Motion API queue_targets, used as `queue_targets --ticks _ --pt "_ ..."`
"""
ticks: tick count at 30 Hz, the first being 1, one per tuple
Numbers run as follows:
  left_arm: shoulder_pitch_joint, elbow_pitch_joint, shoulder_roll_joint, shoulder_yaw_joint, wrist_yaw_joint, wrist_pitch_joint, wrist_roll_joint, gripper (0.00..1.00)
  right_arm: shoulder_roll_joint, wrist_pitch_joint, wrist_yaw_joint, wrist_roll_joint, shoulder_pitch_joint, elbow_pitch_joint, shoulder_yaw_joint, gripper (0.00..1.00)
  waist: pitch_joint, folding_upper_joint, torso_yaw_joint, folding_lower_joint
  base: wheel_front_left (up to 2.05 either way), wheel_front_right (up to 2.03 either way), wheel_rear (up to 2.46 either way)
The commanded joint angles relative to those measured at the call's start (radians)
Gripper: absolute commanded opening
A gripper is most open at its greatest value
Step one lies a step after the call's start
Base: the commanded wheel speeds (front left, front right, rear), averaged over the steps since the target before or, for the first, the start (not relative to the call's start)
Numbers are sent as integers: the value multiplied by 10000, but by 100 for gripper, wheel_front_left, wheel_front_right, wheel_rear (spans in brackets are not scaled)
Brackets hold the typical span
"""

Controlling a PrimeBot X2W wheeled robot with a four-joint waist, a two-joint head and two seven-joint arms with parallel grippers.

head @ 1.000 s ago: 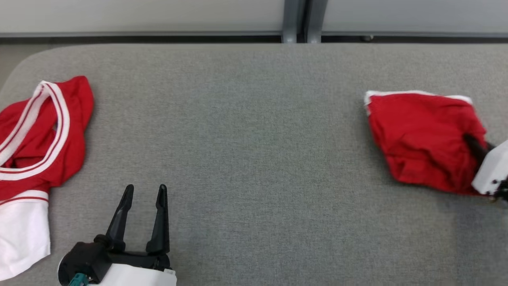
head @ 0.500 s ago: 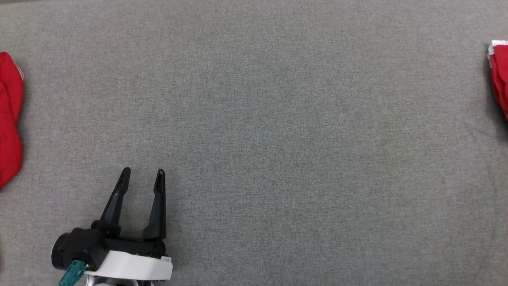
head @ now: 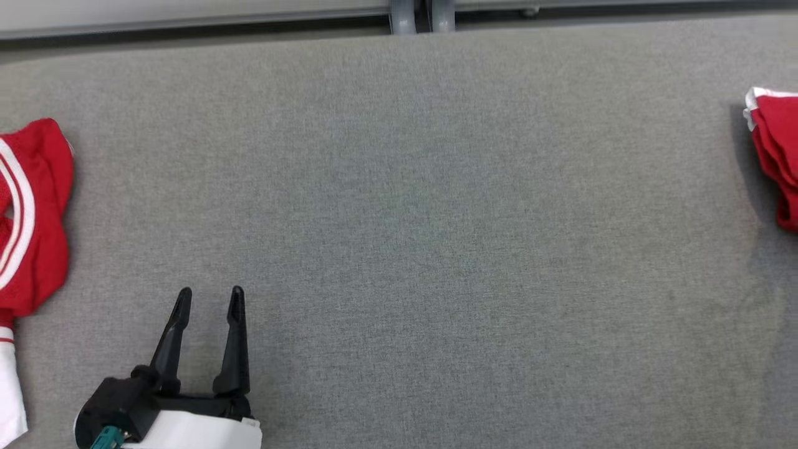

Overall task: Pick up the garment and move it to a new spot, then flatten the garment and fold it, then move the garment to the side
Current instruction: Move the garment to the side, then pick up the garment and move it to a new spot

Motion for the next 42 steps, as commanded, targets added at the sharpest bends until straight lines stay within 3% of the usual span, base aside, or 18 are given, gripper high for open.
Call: queue_targets --ticks 1,10,14,18,23,36,42 --pt "147 24 34 60 74 1 -86 100 149 -136 -4 -117 417 -115 -75 100 -782 0 27 0 0 0 0" --pt "1249 93 37 724 380 0 -433 100 2894 -791 -4 -748 4574 -3853 -854 100 -3048 0 225 0 0 0 0" --pt "1541 93 32 1047 311 1 -344 100 4013 -791 -3 -1040 6436 -5781 -800 100 -3489 0 309 0 0 0 0" --pt "1667 248 31 1312 146 1 -163 100 4944 -793 -3 -1534 7813 -6804 -1037 100 -3765 0 399 0 0 0 0" --pt "1816 510 31 1353 23 1 -59 100 5479 -796 -3 -1696 8777 -7277 -1202 100 -3949 0 429 0 0 0 0" --pt "1890 721 36 1100 14 1 -46 100 5593 -798 -3 -1466 9191 -6991 -1290 100 -4037 0 494 0 0 0 0" --pt "1741 710 34 976 3 1 47 100 5593 -798 -3 -1337 9235 -7121 -1235 100 -4088 0 1166 0 0 0 0"
